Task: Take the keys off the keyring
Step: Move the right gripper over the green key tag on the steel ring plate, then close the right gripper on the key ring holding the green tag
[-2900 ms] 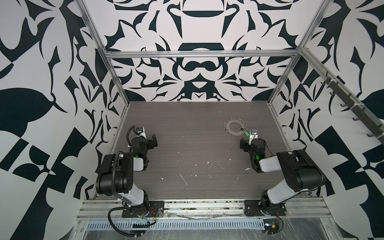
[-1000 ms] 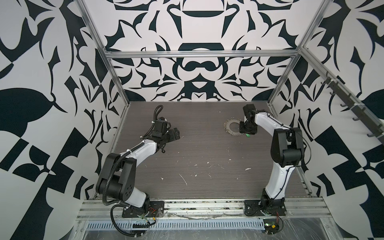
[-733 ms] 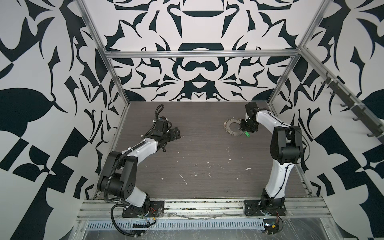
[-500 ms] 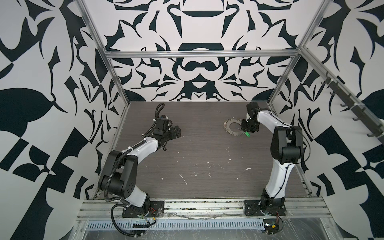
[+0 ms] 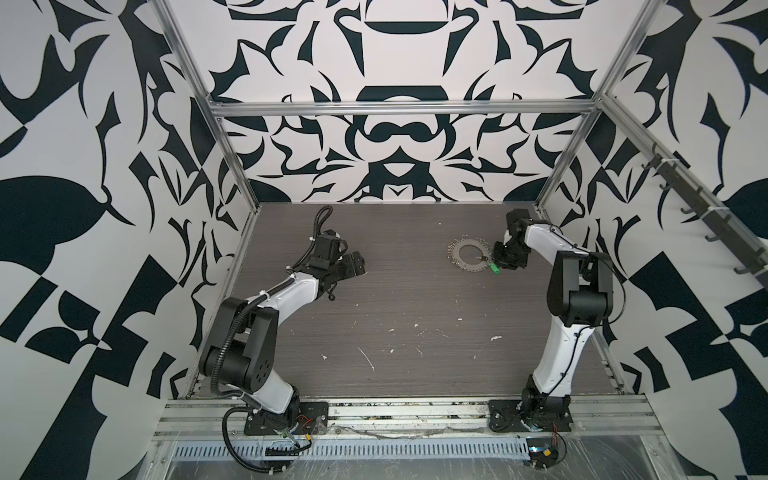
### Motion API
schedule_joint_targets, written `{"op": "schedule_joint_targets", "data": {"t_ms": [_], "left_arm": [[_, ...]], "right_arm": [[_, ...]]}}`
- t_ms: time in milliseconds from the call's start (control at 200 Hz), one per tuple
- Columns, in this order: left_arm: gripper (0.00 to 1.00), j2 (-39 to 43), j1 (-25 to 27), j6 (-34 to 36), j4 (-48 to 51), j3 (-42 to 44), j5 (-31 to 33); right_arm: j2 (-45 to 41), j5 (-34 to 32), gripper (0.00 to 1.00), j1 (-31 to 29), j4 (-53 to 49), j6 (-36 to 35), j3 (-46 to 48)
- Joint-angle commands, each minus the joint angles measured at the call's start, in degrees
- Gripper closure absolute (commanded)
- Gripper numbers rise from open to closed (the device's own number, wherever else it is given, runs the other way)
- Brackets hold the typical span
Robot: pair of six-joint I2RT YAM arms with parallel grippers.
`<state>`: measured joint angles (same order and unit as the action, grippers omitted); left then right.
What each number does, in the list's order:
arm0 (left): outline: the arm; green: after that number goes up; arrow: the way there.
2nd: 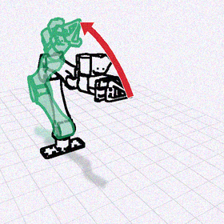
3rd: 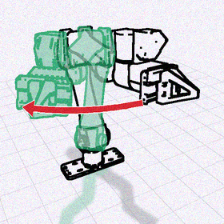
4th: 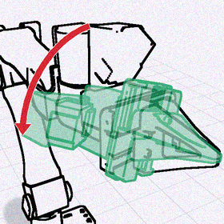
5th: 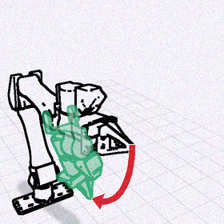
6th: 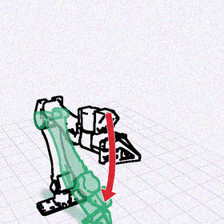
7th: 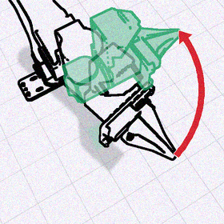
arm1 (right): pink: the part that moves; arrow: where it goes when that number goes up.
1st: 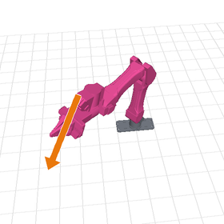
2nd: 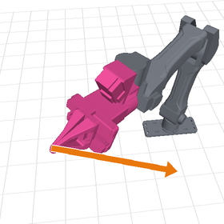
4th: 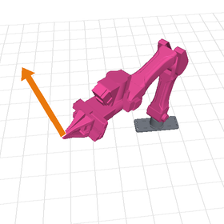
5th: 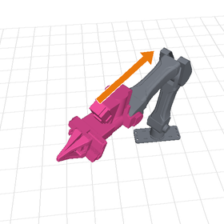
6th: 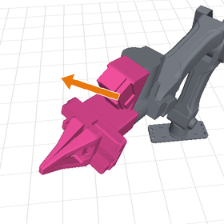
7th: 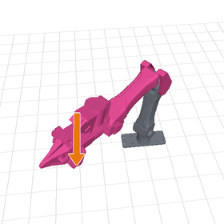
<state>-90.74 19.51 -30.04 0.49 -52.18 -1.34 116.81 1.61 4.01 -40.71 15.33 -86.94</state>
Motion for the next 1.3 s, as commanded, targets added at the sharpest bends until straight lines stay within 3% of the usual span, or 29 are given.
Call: {"op": "schedule_joint_targets", "data": {"t_ms": [0,400,625,970,1150,1295], "left_arm": [[0.07,-0.85,0.51,-0.72,1.35,-1.67,-0.30],[0.06,-1.32,1.17,-0.24,2.78,-2.48,-0.15],[0.03,-1.24,1.41,0.16,3.46,-2.59,-0.06],[0.02,-1.33,1.98,0.33,3.81,-3.54,-0.14],[0.02,-1.43,2.02,0.51,4.08,-3.61,-0.04],[0.02,-1.29,2.03,0.55,4.34,-3.68,0.06]], "right_arm": [[0.49,2.09,0.81,0.03,0.96,0.49,-0.23],[2.89,6.64,0.87,0.04,0.19,0.66,-1.14],[0.68,-8.28,0.87,0.03,-5.32,-0.90,-2.96],[-3.16,6.15,0.85,0.01,-2.03,2.51,-1.84],[-3.08,8.67,0.83,0.03,-1.00,4.52,-1.48],[-3.42,6.28,0.82,-0.09,-1.57,4.49,-1.63]]}}
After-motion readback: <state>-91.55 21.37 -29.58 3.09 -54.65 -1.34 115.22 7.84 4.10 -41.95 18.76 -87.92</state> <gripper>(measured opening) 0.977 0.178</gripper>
